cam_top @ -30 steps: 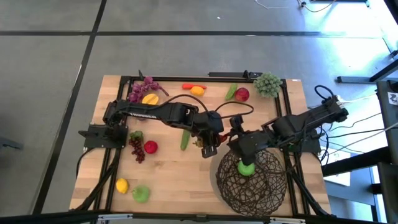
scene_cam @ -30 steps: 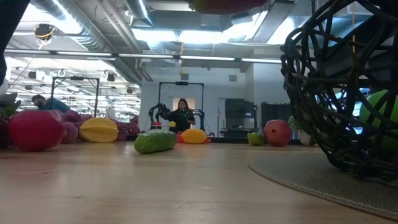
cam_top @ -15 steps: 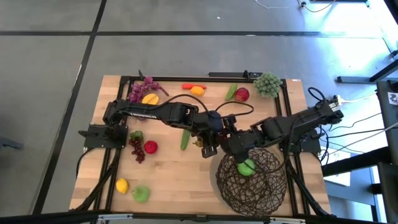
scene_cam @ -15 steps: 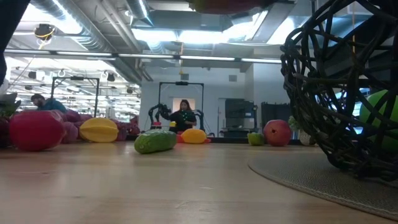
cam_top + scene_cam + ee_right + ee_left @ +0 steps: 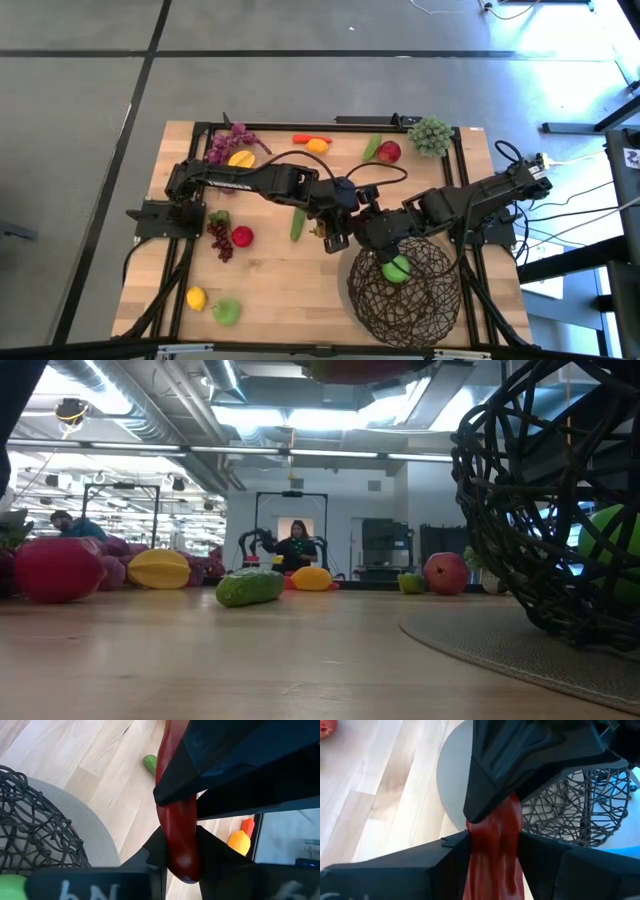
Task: Build produce basket
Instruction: Put the red chili pepper into the wire basket
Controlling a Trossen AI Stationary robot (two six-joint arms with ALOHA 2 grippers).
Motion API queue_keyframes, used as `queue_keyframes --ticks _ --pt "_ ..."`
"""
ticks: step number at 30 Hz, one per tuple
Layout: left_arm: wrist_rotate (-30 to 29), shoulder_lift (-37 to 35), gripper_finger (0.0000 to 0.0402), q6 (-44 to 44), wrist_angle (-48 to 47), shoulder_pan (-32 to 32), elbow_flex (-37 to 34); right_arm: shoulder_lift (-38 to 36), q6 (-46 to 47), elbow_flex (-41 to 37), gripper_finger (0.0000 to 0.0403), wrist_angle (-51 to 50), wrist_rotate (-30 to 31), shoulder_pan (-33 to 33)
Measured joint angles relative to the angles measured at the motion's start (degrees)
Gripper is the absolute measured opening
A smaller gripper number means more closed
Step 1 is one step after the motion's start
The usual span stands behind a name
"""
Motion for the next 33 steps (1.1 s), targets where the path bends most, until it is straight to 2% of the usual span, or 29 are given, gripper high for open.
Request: queue_keyframes --ticks 12,21,25,33 --pt "1.37 0.0 0.0132 0.09 0.05 0.03 0.0 0.0 0.33 0.0 0.0061 0.16 -0.15 0.0" --pt "-0.83 0.02 0.0157 -3.0 0.18 -0.01 -0.04 0.0 -0.21 0.0 0.006 -0.07 -0.09 -0.04" --pt "0.93 -0.53 0.0157 -1.46 0.15 0.08 -0.13 0.0 0.83 0.02 0.006 0.3 -0.26 -0.31" --pt "-0.85 -3.16 0.0157 0.9 0.1 -0.26 0.0 0.07 1.61 0.02 0.006 -0.39 -1.51 -0.37"
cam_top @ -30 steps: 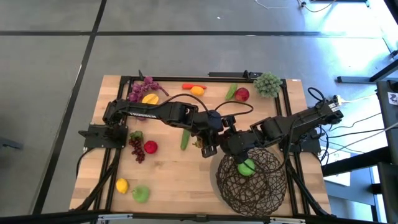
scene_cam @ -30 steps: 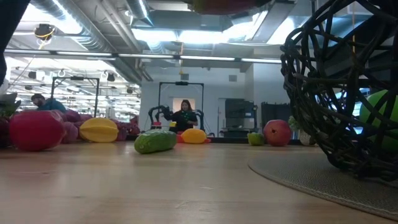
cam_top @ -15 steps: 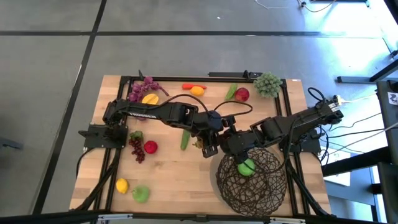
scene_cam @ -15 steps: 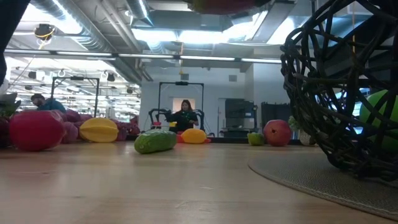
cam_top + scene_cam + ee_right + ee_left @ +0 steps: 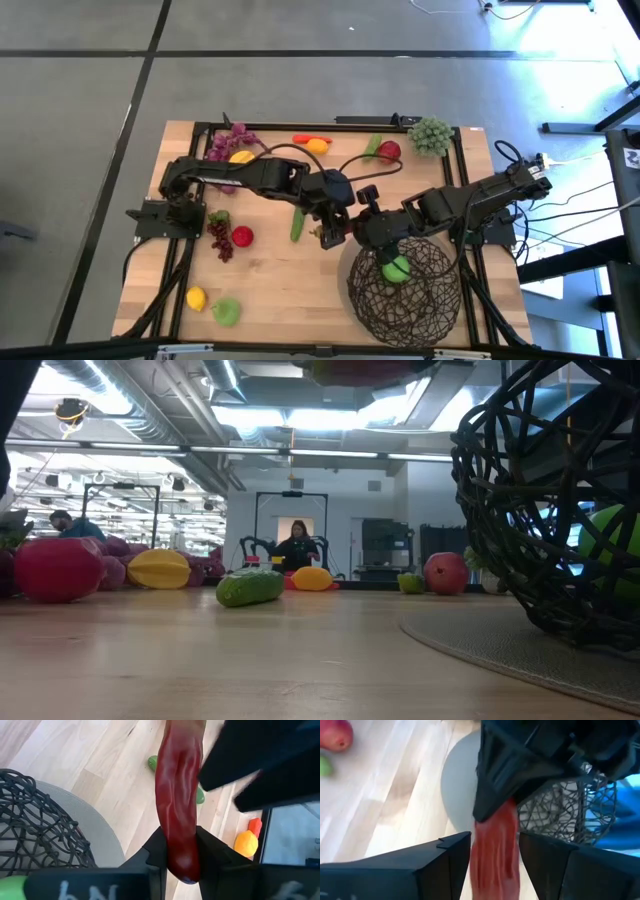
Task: Build produce basket
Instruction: Put the red chili pepper into the wire basket
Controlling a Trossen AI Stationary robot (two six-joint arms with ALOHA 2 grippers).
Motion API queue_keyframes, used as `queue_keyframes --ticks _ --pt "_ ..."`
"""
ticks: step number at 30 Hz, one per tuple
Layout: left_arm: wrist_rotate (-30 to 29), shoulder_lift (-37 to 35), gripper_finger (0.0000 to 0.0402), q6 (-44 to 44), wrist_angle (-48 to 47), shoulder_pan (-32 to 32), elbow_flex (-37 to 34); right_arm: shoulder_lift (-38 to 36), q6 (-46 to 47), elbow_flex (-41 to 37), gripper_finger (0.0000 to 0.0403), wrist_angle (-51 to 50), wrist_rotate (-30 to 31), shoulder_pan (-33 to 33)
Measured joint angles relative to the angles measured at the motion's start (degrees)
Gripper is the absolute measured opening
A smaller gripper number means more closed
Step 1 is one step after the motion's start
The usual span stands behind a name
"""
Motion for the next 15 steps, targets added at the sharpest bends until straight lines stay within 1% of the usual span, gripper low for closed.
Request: queue_keyframes --ticks 3,6,7,9,12,14,15 --pt "-1.97 -0.91 0.0156 1.28 -1.11 -0.35 -0.13 -0.01 1.92 0.0 0.006 -0.36 0.02 0.01" --pt "-6.71 -2.22 0.0156 1.96 -1.75 -1.14 0.07 -0.25 4.6 -0.02 0.006 -2.27 0.0 0.02" --pt "-8.35 -2.74 0.0156 2.0 -3.52 -1.52 -0.01 -0.37 5.92 0.0 0.006 -3.22 0.04 0.16" --pt "-11.38 -3.31 0.0156 1.98 -4.7 -2.38 -0.02 -0.62 9.06 0.38 0.006 -6.49 0.19 0.82" --pt "-14.23 -4.85 0.0156 1.89 -7.25 -3.63 -0.11 -0.77 13.95 1.45 0.006 -10.02 0.14 2.02" --pt "-15.7 -6.02 0.0156 1.82 -6.36 -4.13 0.0 -0.86 17.03 2.78 0.006 -13.19 0.15 3.0" --pt "-16.31 -6.69 0.0156 1.37 -7.6 -4.51 -0.06 -0.96 18.79 3.55 0.006 -14.47 0.17 3.52"
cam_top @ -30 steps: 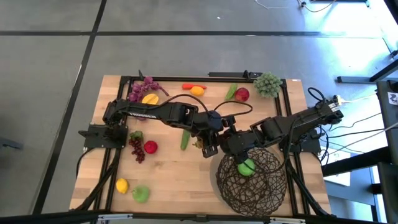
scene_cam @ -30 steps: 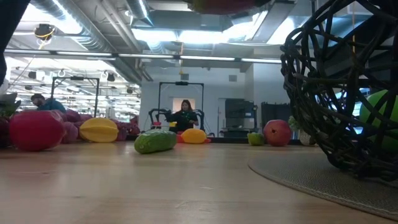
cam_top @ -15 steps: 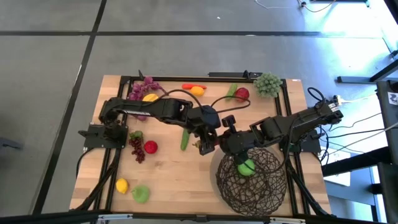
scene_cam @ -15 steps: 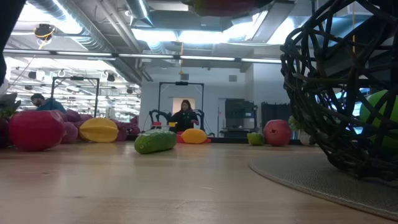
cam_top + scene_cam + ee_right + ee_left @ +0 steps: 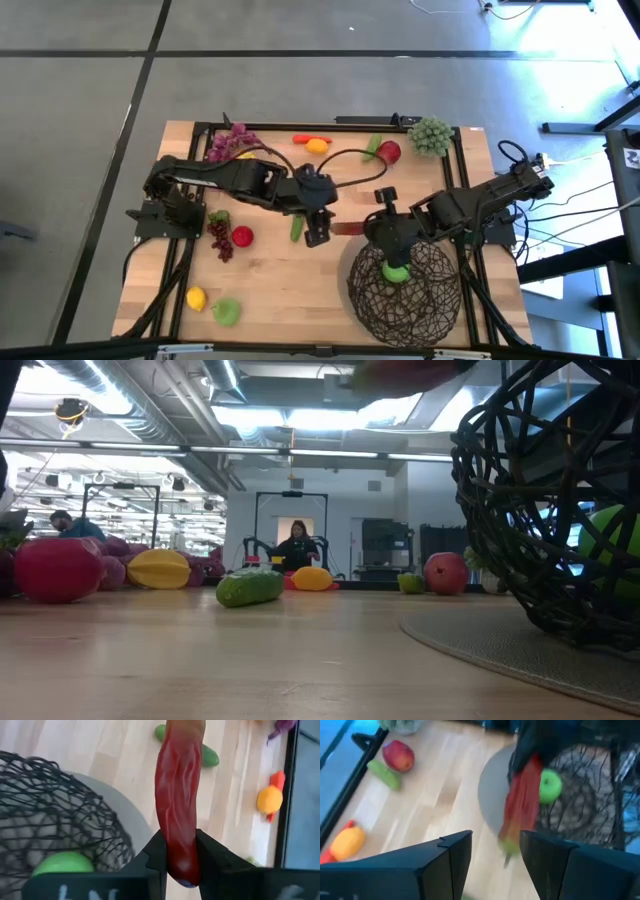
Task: Build produce basket
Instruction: Put the red chili pepper into the wire basket
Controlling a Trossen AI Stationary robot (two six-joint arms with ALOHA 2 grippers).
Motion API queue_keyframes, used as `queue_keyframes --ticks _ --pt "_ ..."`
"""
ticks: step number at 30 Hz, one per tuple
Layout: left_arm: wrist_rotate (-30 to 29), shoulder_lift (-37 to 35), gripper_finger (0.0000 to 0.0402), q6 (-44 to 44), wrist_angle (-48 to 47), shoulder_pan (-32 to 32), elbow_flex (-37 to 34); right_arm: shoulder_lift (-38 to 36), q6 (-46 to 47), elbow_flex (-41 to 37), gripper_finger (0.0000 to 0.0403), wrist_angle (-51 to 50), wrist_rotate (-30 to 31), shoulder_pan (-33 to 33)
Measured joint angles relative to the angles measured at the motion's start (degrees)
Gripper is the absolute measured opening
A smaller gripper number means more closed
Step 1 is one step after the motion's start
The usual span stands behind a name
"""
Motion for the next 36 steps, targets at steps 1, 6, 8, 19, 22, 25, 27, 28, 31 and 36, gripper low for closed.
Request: queue_keyframes --ticks 1,6,8,19,22,25,27,28,31,36 --pt "-0.99 -0.45 0.0156 -0.71 -0.57 -0.3 0.0 -0.05 2.04 0.85 0.006 -0.9 0.04 0.5" --pt "-3.04 -2.61 0.0156 -1.44 -0.27 -1.17 0.05 -0.11 15.45 5.78 0.006 -8.79 -0.02 3.72" --pt "-3.61 -3.61 0.0156 -1.44 -1.0 -1.64 0.0 -0.11 20.98 7.06 0.006 -12.45 0.0 5.53" --pt "-5.69 -6.02 0.0156 -1.03 0.13 -3.36 0.04 -0.11 45.26 7.79 0.0056 -15.67 3.32 19.2" --pt "-5.63 -6.0 0.0156 -1.04 -0.22 -3.37 0.04 -0.11 54.25 7.75 0.0055 -15.77 8.79 23.7" --pt "-5.58 -6.0 0.0156 -1.05 -0.21 -3.39 0.04 -0.11 63.17 7.16 0.0054 -14.5 16.95 28.77" --pt "-5.54 -5.98 0.0156 -1.05 -0.25 -3.38 0.04 -0.11 68.83 6.01 0.0054 -13.99 22.84 31.87" --pt "-5.54 -5.98 0.0156 -1.05 -0.21 -3.38 0.04 -0.1 71.98 5.27 0.0054 -13.71 25.38 33.18" --pt "-5.56 -5.98 0.0156 -0.92 -0.19 -3.71 0.04 0.0 80.18 1.37 0.0054 -11.15 32.57 35.58" --pt "-5.48 -5.96 0.0156 -0.74 -0.21 -3.77 0.04 0.08 92.44 -7.63 0.0054 -4.54 40.6 36.08"
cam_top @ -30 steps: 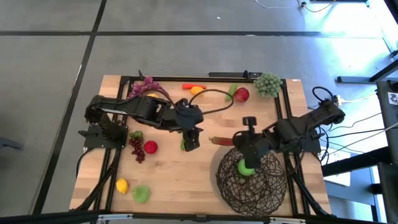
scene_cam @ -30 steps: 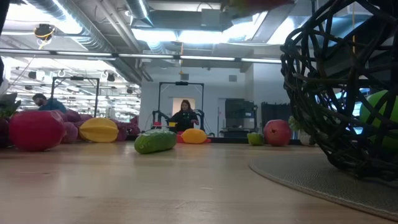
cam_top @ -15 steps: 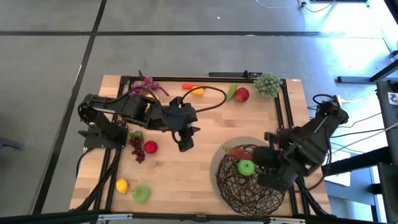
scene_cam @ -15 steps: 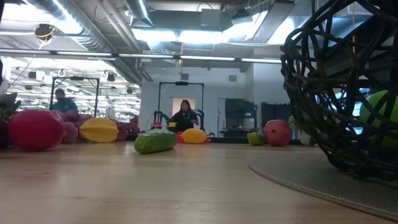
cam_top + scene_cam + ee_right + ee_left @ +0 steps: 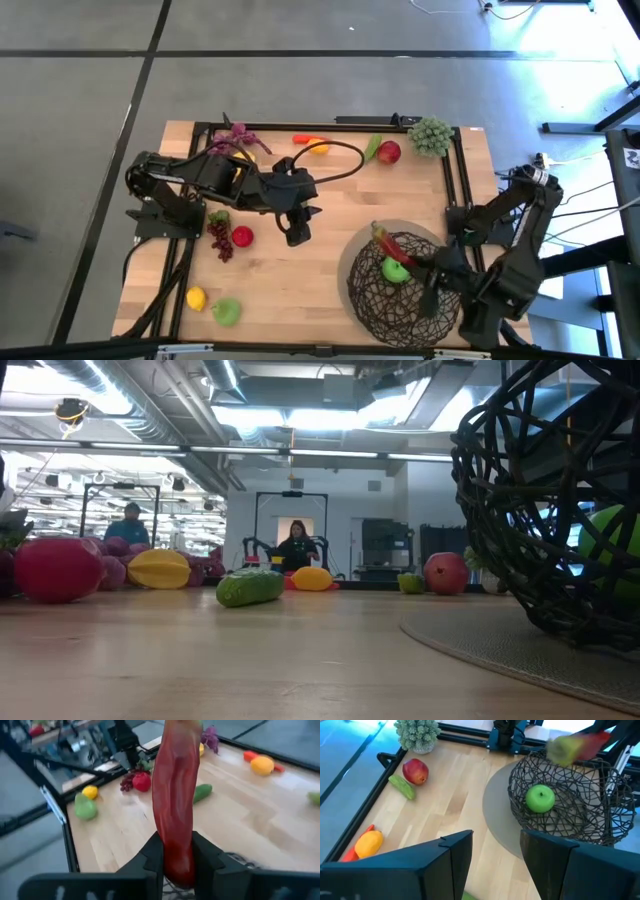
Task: Build produce basket
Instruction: Put the red chili pepper into the wire basket
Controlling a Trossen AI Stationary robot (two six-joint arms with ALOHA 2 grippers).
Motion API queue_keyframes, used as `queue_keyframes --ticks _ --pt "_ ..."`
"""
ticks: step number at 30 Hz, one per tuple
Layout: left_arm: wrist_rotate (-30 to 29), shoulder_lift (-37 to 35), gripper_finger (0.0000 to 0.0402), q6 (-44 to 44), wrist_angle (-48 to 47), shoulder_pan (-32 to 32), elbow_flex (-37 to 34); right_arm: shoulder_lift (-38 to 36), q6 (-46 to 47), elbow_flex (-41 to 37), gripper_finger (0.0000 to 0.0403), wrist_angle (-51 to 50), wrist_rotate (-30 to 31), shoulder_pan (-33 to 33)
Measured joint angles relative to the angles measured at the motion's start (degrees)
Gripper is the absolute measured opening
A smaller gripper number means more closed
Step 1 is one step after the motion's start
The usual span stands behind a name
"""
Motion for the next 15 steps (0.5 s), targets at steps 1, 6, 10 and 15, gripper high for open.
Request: queue_keyframes --ticks 1,6,10,15 --pt "-0.01 0.0 0.0156 0.01 0.0 0.03 0.0 0.02 1.01 -1.78 0.0054 1.68 0.01 -0.01" --pt "0.07 0.0 0.0156 0.17 0.0 0.04 0.0 0.02 1.19 -10.76 0.0054 14.88 2.99 0.03" --pt "0.15 0.02 0.0156 0.15 -0.01 0.04 0.0 0.08 0.35 -18.55 0.0053 28.71 5.11 0.07" --pt "0.18 0.04 0.0156 0.15 0.0 0.11 0.0 1.38 -4.31 -28.78 0.0053 50.72 5.12 0.16"
